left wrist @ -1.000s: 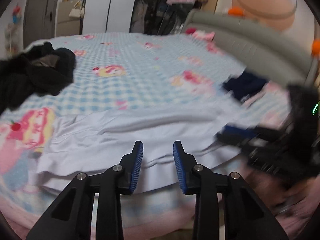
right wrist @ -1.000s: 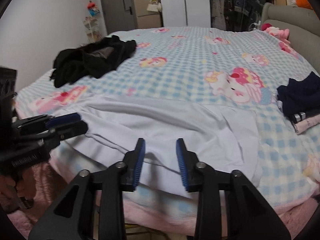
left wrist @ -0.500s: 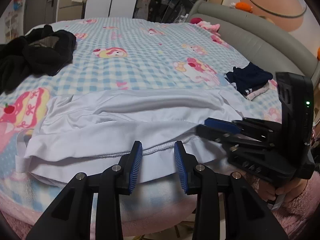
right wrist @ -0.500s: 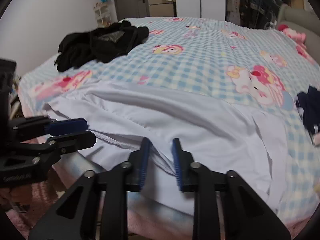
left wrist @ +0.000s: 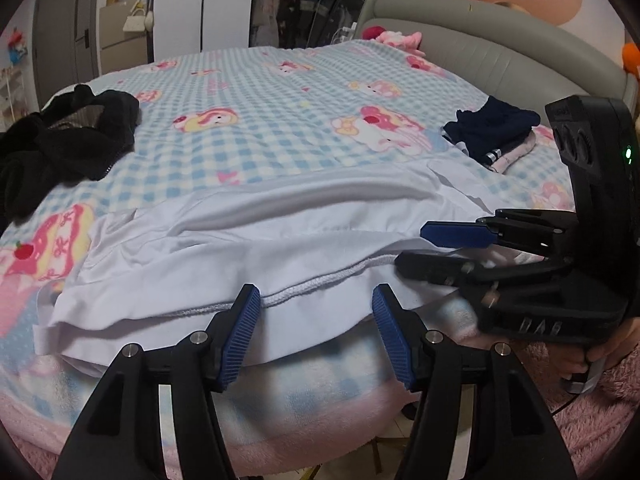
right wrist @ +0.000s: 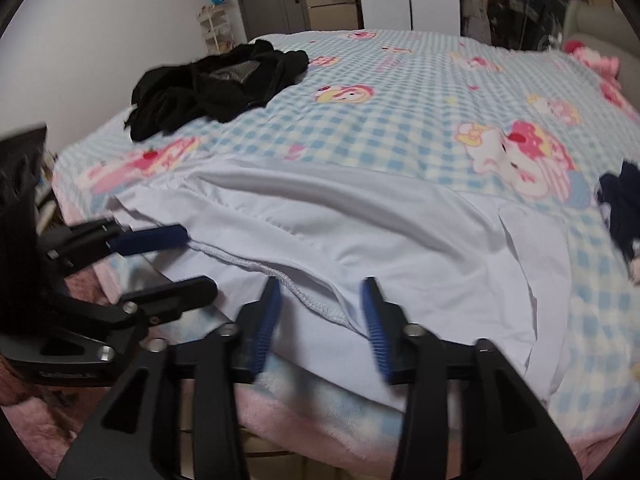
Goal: Fold clothes
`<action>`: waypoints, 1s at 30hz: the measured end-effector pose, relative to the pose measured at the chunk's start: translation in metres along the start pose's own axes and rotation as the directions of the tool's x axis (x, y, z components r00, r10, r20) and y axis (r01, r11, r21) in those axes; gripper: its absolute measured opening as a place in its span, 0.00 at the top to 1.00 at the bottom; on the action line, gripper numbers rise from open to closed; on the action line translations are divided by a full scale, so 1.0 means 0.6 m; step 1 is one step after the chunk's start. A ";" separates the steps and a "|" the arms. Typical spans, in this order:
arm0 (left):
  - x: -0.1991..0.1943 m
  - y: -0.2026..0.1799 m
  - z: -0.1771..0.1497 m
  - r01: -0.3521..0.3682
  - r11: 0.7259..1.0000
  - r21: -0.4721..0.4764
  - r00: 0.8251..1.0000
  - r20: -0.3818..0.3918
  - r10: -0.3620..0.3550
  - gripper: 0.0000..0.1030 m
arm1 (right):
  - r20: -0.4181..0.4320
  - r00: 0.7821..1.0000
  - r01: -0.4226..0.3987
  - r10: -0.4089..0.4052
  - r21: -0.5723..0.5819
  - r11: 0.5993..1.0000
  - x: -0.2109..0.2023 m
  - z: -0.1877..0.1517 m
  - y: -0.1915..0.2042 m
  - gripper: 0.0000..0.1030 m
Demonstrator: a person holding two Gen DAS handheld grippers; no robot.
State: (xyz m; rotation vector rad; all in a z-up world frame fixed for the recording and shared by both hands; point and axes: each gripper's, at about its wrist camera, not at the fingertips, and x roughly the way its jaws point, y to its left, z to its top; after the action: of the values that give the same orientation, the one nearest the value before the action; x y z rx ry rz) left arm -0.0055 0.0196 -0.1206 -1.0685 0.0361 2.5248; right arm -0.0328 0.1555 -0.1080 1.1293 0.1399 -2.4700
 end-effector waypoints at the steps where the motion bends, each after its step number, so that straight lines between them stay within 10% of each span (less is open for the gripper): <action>1: 0.000 0.001 0.000 0.007 1.000 -0.005 1.000 -0.002 -0.007 0.41 | 0.002 1.000 0.020 -0.020 -0.030 0.999 0.005 0.002 0.005 0.46; 3: 0.002 0.001 -0.001 0.019 1.000 -0.014 1.000 -0.007 -0.019 0.41 | 0.008 0.998 0.060 -0.059 -0.089 0.994 0.016 0.005 0.015 0.46; 6: 0.000 0.000 0.002 0.025 0.999 -0.026 1.000 -0.007 -0.025 0.41 | -0.005 0.997 0.073 -0.074 -0.141 0.987 0.033 0.010 0.017 0.93; 15: -0.002 0.012 0.042 0.146 0.984 -0.104 0.987 -0.046 -0.151 0.40 | 0.067 0.998 -0.001 0.004 -0.041 0.999 -0.037 0.015 -0.010 0.97; 22: 0.015 -0.020 0.043 0.008 0.999 0.045 0.998 -0.056 -0.006 0.39 | 0.079 0.997 0.004 -0.005 0.008 1.000 -0.047 0.008 -0.028 0.97; 30: 0.050 -0.042 0.065 -0.118 0.956 0.269 0.986 -0.083 0.145 0.34 | 0.115 0.991 -0.079 0.062 0.149 0.986 -0.047 0.019 -0.057 0.97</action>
State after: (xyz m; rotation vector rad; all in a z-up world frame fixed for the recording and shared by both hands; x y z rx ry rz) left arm -0.0417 0.0600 -0.1108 -1.1151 0.4730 2.4881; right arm -0.0385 0.1930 -0.0822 1.0363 -0.1226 -2.5065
